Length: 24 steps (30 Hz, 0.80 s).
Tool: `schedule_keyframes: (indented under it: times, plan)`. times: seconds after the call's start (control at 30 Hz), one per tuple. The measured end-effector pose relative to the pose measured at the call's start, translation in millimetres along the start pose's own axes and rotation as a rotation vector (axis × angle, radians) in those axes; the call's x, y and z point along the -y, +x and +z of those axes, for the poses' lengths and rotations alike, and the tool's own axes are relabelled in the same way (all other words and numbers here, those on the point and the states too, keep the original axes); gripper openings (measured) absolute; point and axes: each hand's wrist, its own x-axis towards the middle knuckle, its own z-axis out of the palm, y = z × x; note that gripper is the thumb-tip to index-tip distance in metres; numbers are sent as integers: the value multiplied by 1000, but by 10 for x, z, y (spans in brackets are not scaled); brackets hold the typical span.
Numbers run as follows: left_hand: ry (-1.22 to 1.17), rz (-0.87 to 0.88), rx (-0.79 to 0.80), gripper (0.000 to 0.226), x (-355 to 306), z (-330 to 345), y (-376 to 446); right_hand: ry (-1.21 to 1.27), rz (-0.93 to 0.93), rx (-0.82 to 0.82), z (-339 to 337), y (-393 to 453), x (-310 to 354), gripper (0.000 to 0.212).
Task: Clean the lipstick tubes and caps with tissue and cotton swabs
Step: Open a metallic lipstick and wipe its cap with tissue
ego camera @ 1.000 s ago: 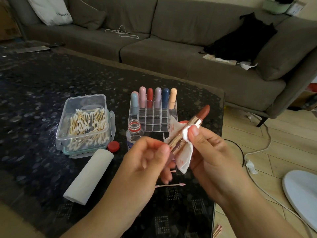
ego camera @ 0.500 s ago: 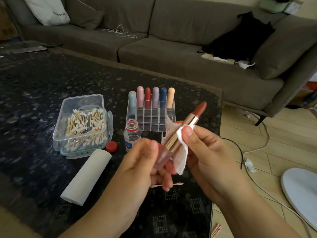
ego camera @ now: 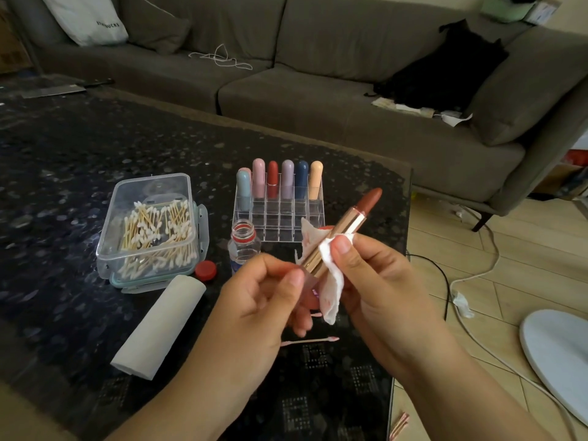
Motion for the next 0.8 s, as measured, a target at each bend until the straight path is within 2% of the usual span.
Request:
schedule_keyframes:
  times: [0.1, 0.23, 0.37, 0.47, 0.6, 0.73, 0.8]
  plan:
    - [109, 137, -41, 10, -6, -26, 3, -9, -1, -31, 9, 4, -37, 31]
    - [355, 225, -87, 14, 35, -51, 4, -50, 27, -139, 49, -8, -96, 35]
    - [494, 221, -111, 14, 110, -69, 15, -169, 62, -325, 90, -31, -156, 33]
    - [483, 126, -82, 19, 184, -74, 39, -274, 49, -363, 87, -40, -167, 26]
    - [463, 0, 5, 18, 236, -59, 38, -582, -16, -346, 42, -48, -162, 19]
    - [486, -47, -114, 16, 224, -159, 39, -1044, -136, -292, -185, 54, -134, 17]
    - [515, -50, -178, 15, 239, -237, 53, -1221, -118, -233, -314, 127, -131, 18]
